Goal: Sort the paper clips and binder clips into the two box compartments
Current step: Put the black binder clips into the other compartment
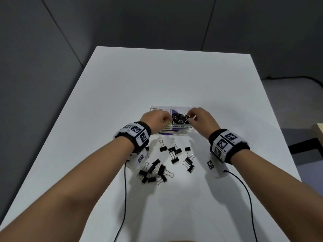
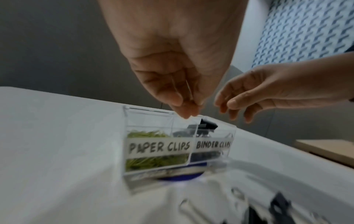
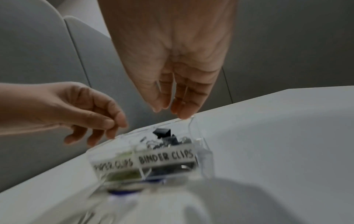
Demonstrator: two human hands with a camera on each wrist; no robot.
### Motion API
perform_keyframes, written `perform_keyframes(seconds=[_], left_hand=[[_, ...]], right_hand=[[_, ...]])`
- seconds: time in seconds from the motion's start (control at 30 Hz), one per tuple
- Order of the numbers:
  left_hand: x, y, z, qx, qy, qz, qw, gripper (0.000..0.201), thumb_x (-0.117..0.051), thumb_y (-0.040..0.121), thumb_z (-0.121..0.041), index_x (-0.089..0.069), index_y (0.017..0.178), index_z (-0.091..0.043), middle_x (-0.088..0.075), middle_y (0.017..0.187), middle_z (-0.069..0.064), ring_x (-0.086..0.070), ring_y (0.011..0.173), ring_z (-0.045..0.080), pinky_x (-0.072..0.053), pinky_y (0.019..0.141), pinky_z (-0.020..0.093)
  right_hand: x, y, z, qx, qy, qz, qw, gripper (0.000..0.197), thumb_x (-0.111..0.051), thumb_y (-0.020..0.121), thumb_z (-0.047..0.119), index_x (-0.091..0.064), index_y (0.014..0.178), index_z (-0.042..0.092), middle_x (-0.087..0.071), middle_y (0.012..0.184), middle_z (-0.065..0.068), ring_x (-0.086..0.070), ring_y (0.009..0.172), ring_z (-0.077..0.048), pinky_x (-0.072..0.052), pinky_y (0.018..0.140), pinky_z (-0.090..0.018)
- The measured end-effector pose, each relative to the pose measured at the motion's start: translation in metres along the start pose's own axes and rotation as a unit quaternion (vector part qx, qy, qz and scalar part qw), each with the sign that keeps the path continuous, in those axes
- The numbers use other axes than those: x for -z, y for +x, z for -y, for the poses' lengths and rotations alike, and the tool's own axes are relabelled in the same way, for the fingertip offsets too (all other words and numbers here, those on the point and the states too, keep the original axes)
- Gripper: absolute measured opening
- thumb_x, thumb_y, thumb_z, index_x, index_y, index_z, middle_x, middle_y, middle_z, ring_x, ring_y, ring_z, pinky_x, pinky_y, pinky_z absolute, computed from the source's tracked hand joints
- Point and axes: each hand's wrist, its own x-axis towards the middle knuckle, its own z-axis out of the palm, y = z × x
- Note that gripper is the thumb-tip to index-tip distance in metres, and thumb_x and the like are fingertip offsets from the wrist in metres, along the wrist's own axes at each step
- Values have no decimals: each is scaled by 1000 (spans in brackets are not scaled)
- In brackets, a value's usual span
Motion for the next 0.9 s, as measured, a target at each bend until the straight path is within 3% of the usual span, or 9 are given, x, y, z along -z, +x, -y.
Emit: perform_keyframes(seconds=[0.1,0.17,0.23,0.33,0.4,0.5,0.7,0.8,0.9], left_hand=[[-5,-27,15,-19,68,70,995,31,-44,95,-22,-59,121,-24,-60,127,-6,-58,111,16,-47,86,29],[-14,-46,25,-24,119,142,982,45,-47,92,-28,-43,137,-27,-42,145,-2,-49,124,19,-47,97,36],[-23,-65,36,-16,152,204,967,65,-52,89,-37,-23,146,-30,-25,153,1,-40,132,22,-45,102,40],[-37,-91,45,-25,188,243,951,93,-63,79,-51,-7,149,-27,-13,157,4,-27,140,25,-39,108,41],[-46,-102,47,-37,220,244,944,103,-69,74,-51,-5,150,-25,-11,157,4,-22,142,25,-37,108,40],[-55,-108,48,-49,236,221,945,99,-71,75,-45,-9,149,-25,-13,156,4,-22,140,25,-39,104,38],[-62,-105,43,1,146,163,976,65,-62,84,-38,-33,140,-22,-30,143,5,-33,127,26,-45,93,38],[-64,-104,39,16,125,145,981,62,-59,85,-34,-33,140,-23,-30,142,5,-35,126,25,-45,93,37],[-67,-106,36,15,129,164,978,80,-65,78,-45,-25,144,-24,-24,145,4,-33,129,25,-45,94,39]], right_hand=[[-14,-34,0,37,-45,61,996,29,-51,93,20,-53,121,14,-57,122,-7,-56,96,-15,-47,84,-25],[-27,-57,-2,47,-132,153,978,51,-56,89,35,-38,135,21,-43,141,-5,-51,114,-19,-47,93,-32],[-39,-76,-7,24,-213,226,950,81,-63,79,47,-20,144,25,-30,148,-6,-41,126,-25,-43,99,-40],[-49,-94,-15,8,-252,237,938,99,-70,71,47,-10,146,23,-29,144,-8,-36,127,-29,-43,97,-42],[-54,-97,-17,-8,-226,227,947,100,-72,71,41,-8,146,22,-30,142,-8,-36,125,-29,-45,95,-41],[-59,-95,-16,-42,-159,220,961,95,-74,72,31,-13,145,19,-31,136,-11,-43,118,-31,-47,93,-41],[-68,-89,-7,-66,-77,199,975,80,-71,75,19,-23,139,14,-29,130,-14,-57,100,-34,-51,88,-42],[-71,-84,-4,-75,-51,186,978,95,-76,70,19,-15,143,17,-21,137,-15,-58,100,-34,-52,89,-41],[-73,-82,-4,-78,-63,195,976,113,-80,66,31,-2,147,20,-15,143,-15,-53,113,-33,-47,97,-41]])
